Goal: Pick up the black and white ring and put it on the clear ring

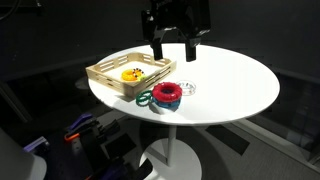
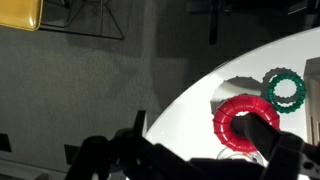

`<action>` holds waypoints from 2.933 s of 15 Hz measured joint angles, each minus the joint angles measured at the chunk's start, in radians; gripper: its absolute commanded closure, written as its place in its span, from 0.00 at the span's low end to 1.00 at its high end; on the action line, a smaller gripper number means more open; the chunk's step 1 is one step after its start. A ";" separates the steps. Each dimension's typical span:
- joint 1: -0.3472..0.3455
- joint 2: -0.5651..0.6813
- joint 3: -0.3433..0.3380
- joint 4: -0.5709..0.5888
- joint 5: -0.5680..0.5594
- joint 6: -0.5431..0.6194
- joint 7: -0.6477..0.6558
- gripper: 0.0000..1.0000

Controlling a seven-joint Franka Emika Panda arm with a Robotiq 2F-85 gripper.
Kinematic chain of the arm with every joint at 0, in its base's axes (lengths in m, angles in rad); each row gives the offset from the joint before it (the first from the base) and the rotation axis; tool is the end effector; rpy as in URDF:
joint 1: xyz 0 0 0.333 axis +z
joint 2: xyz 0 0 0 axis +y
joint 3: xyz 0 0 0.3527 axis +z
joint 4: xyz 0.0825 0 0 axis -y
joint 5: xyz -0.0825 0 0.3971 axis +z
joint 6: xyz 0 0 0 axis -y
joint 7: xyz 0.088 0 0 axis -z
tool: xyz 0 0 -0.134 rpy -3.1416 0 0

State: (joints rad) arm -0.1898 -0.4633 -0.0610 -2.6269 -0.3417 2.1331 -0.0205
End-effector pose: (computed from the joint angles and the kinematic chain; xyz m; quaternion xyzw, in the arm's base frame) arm 0.3606 -0.1147 0.3976 0.9914 -0.0178 -0.0310 0.1260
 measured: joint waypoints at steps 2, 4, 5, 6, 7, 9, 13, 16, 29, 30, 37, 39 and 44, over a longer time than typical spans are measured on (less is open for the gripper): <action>0.016 0.001 0.002 0.005 0.002 0.000 0.009 0.00; 0.039 0.003 0.009 0.014 0.010 0.001 0.020 0.00; 0.051 0.006 0.014 0.021 0.019 0.002 0.024 0.00; 0.065 0.011 0.019 0.031 0.030 0.002 0.029 0.00; 0.079 0.017 0.027 0.041 0.043 0.002 0.032 0.00; 0.108 0.034 0.042 0.063 0.075 0.003 0.038 0.00; 0.169 0.085 0.075 0.112 0.153 0.008 0.041 0.00; 0.210 0.135 0.097 0.143 0.208 0.016 0.041 0.00; 0.320 0.375 0.161 0.155 0.355 0.199 0.020 0.00; 0.323 0.391 0.163 0.155 0.359 0.214 0.018 0.00; 0.331 0.486 0.184 0.155 0.359 0.298 0.015 0.00; 0.332 0.505 0.192 0.156 0.359 0.315 0.015 0.26; 0.335 0.529 0.204 0.163 0.359 0.328 0.015 0.66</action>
State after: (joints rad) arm 0.1456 0.0656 0.1434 -2.4639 0.0174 2.4611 -0.0056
